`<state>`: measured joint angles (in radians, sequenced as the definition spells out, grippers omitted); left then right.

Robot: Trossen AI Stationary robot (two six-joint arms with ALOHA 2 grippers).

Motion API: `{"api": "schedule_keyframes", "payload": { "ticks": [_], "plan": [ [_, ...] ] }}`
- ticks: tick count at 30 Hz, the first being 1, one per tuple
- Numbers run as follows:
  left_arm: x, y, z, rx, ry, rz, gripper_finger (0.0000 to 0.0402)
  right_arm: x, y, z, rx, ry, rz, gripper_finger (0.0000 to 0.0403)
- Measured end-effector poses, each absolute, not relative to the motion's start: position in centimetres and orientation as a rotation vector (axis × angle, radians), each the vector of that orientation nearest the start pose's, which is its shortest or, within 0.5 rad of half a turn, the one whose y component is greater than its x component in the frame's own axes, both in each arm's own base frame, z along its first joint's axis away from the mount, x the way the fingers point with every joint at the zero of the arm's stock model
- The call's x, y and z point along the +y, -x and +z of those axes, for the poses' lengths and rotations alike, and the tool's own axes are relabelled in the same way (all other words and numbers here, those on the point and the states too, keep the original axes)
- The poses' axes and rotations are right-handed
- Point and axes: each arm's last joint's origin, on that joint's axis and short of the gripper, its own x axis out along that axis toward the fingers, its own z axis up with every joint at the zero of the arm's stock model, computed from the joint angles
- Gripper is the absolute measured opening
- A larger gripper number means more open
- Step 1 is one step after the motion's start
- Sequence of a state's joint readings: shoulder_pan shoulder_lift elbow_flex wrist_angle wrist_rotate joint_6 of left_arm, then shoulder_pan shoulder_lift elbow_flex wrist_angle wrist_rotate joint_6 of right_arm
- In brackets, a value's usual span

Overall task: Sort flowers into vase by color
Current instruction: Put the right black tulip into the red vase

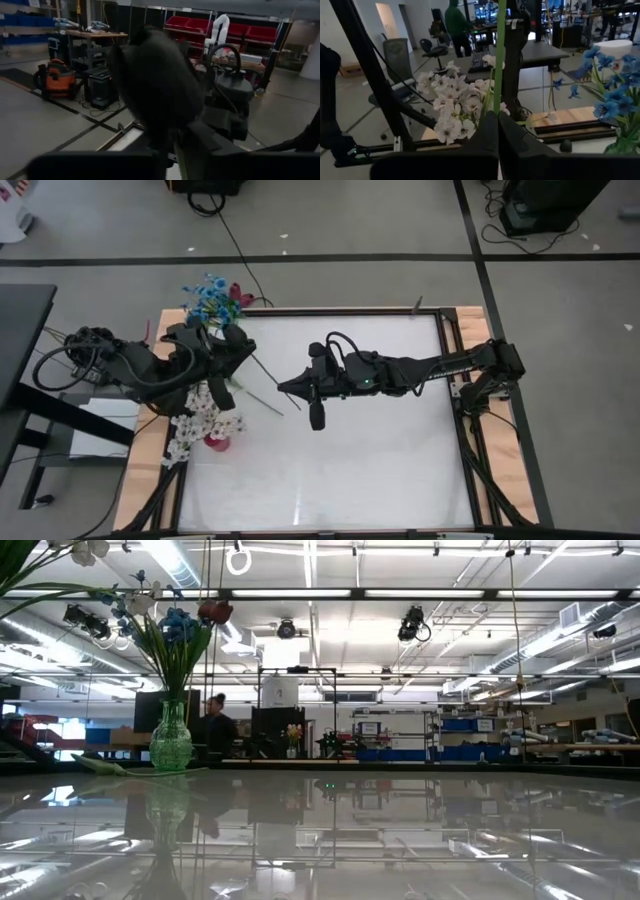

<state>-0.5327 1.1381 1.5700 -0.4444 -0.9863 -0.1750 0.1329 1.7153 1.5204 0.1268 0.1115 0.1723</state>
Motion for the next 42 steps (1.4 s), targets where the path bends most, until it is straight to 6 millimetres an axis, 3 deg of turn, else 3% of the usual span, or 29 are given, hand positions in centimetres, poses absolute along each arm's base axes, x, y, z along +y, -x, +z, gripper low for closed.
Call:
{"api": "schedule_keyframes", "payload": {
  "ticks": [3, 9, 15, 20, 25, 33, 42],
  "plan": [
    [-7.6, -17.6, 49.9, -0.021, 0.120, 0.448, 0.0011, 4.8, -40.3, 37.0, 0.066, -0.179, -0.012, 0.0016],
    [-7.5, -16.9, 49.5, 0.031, 0.065, 0.426, 0.0008, 4.3, -40.3, 37.1, 0.043, -0.222, -0.117, 0.0083],
    [-6.3, -13.2, 48.1, 0.167, 0.067, 0.388, 0.0006, 4.1, -40.3, 36.6, 0.074, -0.282, -0.197, 0.0133],
    [-3.8, -8.5, 46.8, 0.309, -0.098, 0.306, 0.0006, 4.0, -40.1, 35.6, 0.174, -0.302, -0.226, 0.0137],
    [-1.3, -5.0, 46.4, 0.333, 0.034, 0.221, 0.0006, 4.0, -40.0, 35.1, 0.222, -0.316, -0.238, 0.0136],
    [-0.1, -2.7, 44.7, 0.535, 0.010, 0.040, 0.0006, 3.9, -40.0, 35.1, 0.212, -0.364, -0.254, 0.0136],
    [0.1, -1.1, 44.0, 0.686, 0.169, -0.251, 0.0006, 3.8, -40.0, 35.2, 0.200, -0.389, -0.284, 0.0135]
  ]
}}
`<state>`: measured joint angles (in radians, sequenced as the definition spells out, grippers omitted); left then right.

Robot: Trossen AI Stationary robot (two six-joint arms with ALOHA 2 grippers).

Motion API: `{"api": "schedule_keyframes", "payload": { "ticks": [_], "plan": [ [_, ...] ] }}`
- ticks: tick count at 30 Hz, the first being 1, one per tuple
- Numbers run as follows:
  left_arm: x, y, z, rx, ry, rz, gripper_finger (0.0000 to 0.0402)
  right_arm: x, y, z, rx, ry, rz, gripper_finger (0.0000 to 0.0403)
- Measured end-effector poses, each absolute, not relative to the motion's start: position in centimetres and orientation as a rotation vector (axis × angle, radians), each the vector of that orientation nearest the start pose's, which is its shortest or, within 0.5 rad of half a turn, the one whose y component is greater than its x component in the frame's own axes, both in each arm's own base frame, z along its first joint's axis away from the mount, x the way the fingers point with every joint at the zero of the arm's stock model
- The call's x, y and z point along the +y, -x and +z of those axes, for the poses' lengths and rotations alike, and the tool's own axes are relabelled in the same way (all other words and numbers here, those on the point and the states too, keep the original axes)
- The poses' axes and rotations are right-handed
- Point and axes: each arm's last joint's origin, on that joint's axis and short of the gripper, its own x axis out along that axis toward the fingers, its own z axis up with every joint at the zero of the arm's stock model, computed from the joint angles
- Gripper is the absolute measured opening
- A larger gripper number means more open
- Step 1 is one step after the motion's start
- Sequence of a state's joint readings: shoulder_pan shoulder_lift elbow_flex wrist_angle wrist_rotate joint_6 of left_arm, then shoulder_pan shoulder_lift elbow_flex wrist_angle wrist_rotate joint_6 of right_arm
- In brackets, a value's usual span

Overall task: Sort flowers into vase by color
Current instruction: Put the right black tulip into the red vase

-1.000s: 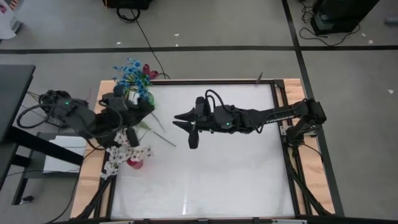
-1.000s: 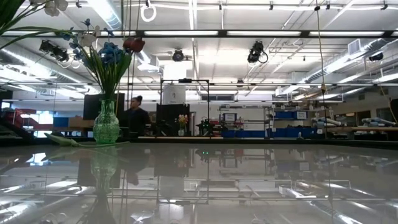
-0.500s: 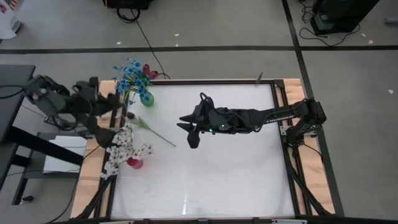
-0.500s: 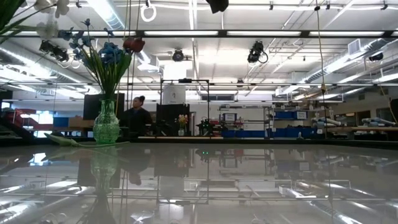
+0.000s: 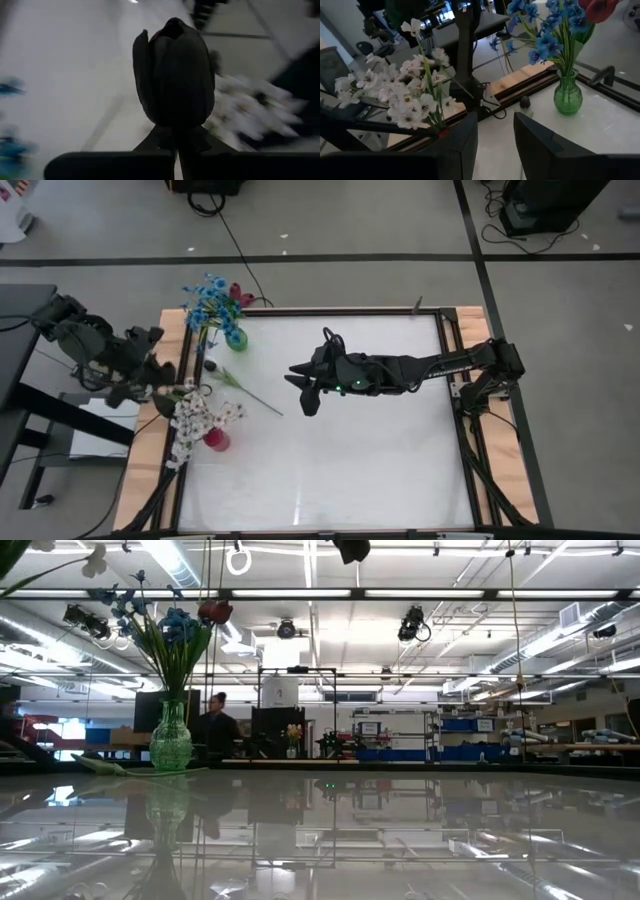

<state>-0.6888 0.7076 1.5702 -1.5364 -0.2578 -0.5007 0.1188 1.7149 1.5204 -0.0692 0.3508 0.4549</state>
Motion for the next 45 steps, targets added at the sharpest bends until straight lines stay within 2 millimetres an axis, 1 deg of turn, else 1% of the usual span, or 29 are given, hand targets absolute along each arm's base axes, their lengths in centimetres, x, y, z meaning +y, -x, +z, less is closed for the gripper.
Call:
{"api": "schedule_keyframes", "payload": {
  "ticks": [3, 6, 8, 10, 13, 16, 18, 21, 23, 28, 33, 40, 45],
  "plan": [
    [-0.3, -0.7, 44.0, 0.753, 0.220, -0.394, 0.0007, 3.6, -40.0, 35.2, 0.194, -0.419, -0.291, 0.0135],
    [-0.2, -0.6, 44.2, 0.746, 0.214, -0.414, 0.0007, 3.3, -40.0, 35.2, 0.191, -0.432, -0.297, 0.0135],
    [-0.1, -0.6, 44.7, 0.686, 0.205, -0.400, 0.0007, 3.2, -40.1, 35.2, 0.183, -0.435, -0.298, 0.0135],
    [-0.1, -0.7, 45.7, 0.590, 0.200, -0.430, 0.0008, 3.1, -40.1, 35.4, 0.168, -0.446, -0.299, 0.0135],
    [-0.3, -0.7, 47.5, 0.428, 0.204, -0.535, 0.0008, 2.9, -40.2, 35.5, 0.152, -0.469, -0.294, 0.0135],
    [-0.5, -0.5, 48.2, 0.377, 0.220, -0.637, 0.0008, 2.9, -40.2, 35.5, 0.153, -0.472, -0.287, 0.0135],
    [-0.6, -0.7, 48.0, 0.408, 0.203, -0.635, 0.0008, 2.9, -40.2, 35.5, 0.153, -0.472, -0.287, 0.0135],
    [-0.7, -1.0, 47.2, 0.468, 0.150, -0.574, 0.0008, 2.9, -40.2, 35.5, 0.154, -0.472, -0.286, 0.0135],
    [-0.9, -1.4, 46.8, 0.478, 0.108, -0.557, 0.0008, 3.1, -40.2, 35.5, 0.155, -0.472, -0.283, 0.0135],
    [-2.1, -2.9, 46.1, 0.415, 0.021, -0.562, 0.0008, 3.2, -40.1, 35.5, 0.157, -0.472, -0.280, 0.0135],
    [-2.9, -3.9, 45.4, 0.361, -0.007, -0.575, 0.0007, 3.4, -40.1, 35.5, 0.159, -0.473, -0.275, 0.0135],
    [-3.6, -4.8, 44.3, 0.257, -0.032, -0.592, 0.0006, 3.7, -40.1, 35.4, 0.166, -0.472, -0.270, 0.0135],
    [-3.8, -5.0, 42.7, 0.264, -0.066, -0.587, 0.0006, 3.7, -40.1, 35.4, 0.166, -0.473, -0.270, 0.0135]
  ]
}}
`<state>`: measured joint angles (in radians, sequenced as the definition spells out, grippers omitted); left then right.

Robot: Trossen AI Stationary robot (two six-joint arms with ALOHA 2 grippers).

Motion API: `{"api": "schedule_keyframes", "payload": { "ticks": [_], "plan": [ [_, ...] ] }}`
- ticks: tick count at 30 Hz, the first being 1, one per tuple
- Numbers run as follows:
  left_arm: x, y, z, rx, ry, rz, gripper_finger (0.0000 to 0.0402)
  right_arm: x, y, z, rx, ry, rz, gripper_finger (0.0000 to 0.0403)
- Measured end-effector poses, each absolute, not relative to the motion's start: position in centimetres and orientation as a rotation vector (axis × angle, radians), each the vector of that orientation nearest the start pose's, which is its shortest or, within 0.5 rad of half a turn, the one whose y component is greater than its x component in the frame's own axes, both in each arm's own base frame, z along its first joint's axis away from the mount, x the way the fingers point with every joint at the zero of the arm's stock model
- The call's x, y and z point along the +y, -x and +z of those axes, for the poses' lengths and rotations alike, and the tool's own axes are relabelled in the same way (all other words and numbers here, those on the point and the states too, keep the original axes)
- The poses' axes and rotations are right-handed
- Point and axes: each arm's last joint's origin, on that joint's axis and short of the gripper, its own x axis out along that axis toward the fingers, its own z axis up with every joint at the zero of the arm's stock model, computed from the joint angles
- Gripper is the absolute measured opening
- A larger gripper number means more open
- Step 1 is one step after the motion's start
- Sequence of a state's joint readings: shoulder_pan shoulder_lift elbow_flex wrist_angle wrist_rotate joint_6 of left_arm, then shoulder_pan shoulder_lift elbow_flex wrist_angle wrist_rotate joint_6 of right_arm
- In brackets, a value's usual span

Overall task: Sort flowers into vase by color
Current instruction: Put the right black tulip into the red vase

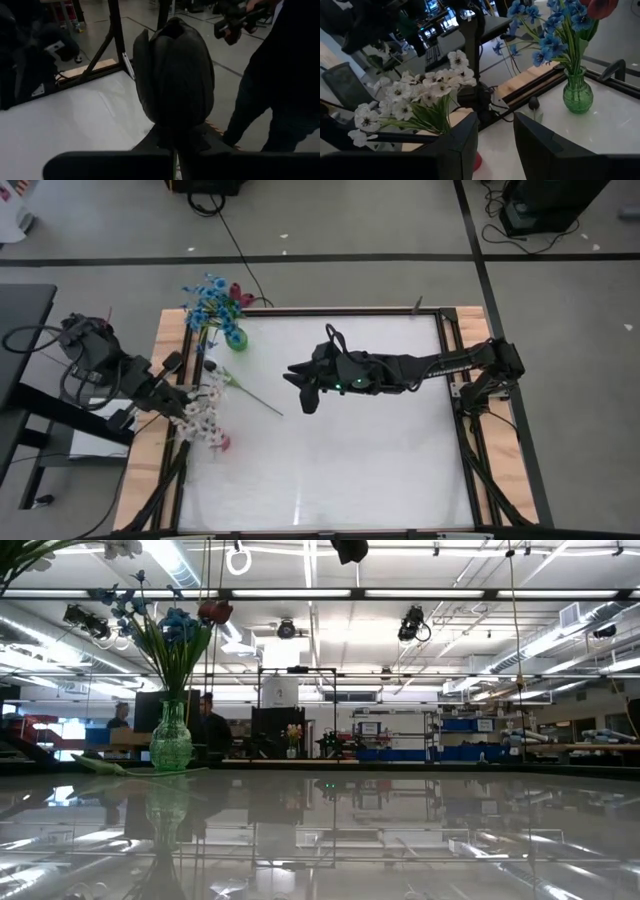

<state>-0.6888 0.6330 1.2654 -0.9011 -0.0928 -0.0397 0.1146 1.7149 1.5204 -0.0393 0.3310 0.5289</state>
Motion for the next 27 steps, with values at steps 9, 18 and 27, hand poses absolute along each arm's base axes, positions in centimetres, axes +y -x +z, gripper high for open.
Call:
{"api": "schedule_keyframes", "payload": {
  "ticks": [9, 18, 27],
  "plan": [
    [-3.5, -4.8, 42.1, 0.197, -0.050, -0.569, 0.0005, 3.7, -40.1, 35.4, 0.169, -0.478, -0.259, 0.0135],
    [-2.8, -3.8, 42.7, 0.118, -0.016, -0.598, 0.0005, 3.7, -40.1, 35.4, 0.170, -0.485, -0.252, 0.0135],
    [-2.7, -3.7, 42.0, 0.178, -0.033, -0.599, 0.0005, 3.8, -40.1, 35.7, 0.140, -0.505, -0.243, 0.0135]
  ]
}}
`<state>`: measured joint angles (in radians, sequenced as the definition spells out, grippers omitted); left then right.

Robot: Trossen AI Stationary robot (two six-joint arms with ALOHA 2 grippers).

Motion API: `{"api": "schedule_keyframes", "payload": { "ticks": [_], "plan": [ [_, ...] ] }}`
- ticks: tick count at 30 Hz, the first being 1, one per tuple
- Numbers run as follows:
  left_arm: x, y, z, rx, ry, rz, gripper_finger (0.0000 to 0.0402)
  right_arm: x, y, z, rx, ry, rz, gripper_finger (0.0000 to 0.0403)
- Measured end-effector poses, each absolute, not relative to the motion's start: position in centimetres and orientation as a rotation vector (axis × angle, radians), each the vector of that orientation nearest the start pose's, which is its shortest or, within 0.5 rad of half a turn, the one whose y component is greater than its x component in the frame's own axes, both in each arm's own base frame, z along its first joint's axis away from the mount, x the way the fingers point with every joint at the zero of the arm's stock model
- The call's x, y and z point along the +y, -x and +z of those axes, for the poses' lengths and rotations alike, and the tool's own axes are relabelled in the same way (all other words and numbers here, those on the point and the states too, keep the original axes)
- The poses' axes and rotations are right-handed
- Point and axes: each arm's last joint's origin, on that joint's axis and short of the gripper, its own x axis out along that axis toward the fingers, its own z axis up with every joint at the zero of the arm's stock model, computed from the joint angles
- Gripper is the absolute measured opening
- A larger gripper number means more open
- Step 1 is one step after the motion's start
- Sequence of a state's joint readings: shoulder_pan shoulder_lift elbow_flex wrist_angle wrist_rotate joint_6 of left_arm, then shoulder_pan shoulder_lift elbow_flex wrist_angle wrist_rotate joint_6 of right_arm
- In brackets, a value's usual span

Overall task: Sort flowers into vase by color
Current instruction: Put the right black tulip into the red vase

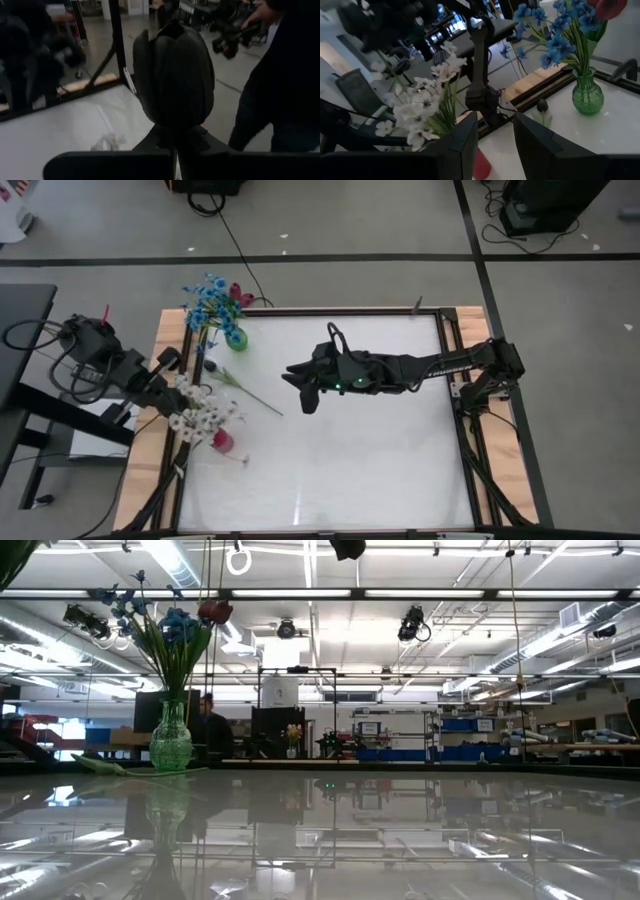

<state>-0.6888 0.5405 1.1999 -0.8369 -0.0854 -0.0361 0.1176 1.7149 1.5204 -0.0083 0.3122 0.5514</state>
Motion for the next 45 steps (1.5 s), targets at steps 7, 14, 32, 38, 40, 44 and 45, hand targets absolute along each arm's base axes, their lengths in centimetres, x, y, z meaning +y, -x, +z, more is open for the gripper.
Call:
{"api": "schedule_keyframes", "payload": {
  "ticks": [7, 14, 32, 38, 40, 44, 45],
  "plan": [
    [-2.9, -3.5, 41.7, 0.225, -0.016, -0.684, 0.0005, 4.0, -40.2, 35.9, 0.119, -0.507, -0.234, 0.0135],
    [-1.6, -1.5, 44.4, 0.155, 0.017, -0.768, 0.0005, 4.0, -40.2, 35.9, 0.117, -0.509, -0.234, 0.0134],
    [1.2, 0.3, 44.3, 0.269, -0.140, -0.418, 0.0008, 4.5, -40.1, 36.1, 0.091, -0.538, -0.263, 0.0116],
    [-0.1, -1.2, 44.3, 0.202, -0.023, -0.451, 0.0008, 4.7, -40.1, 36.1, 0.087, -0.536, -0.274, 0.0116],
    [-0.3, -1.3, 44.4, 0.194, 0.028, -0.472, 0.0008, 4.7, -40.1, 36.1, 0.087, -0.536, -0.274, 0.0116],
    [-0.5, -1.3, 44.0, 0.237, 0.060, -0.511, 0.0008, 4.7, -40.1, 36.1, 0.089, -0.530, -0.273, 0.0116],
    [-0.5, -1.4, 44.0, 0.237, 0.062, -0.517, 0.0008, 4.7, -40.1, 36.1, 0.089, -0.529, -0.273, 0.0116]
  ]
}}
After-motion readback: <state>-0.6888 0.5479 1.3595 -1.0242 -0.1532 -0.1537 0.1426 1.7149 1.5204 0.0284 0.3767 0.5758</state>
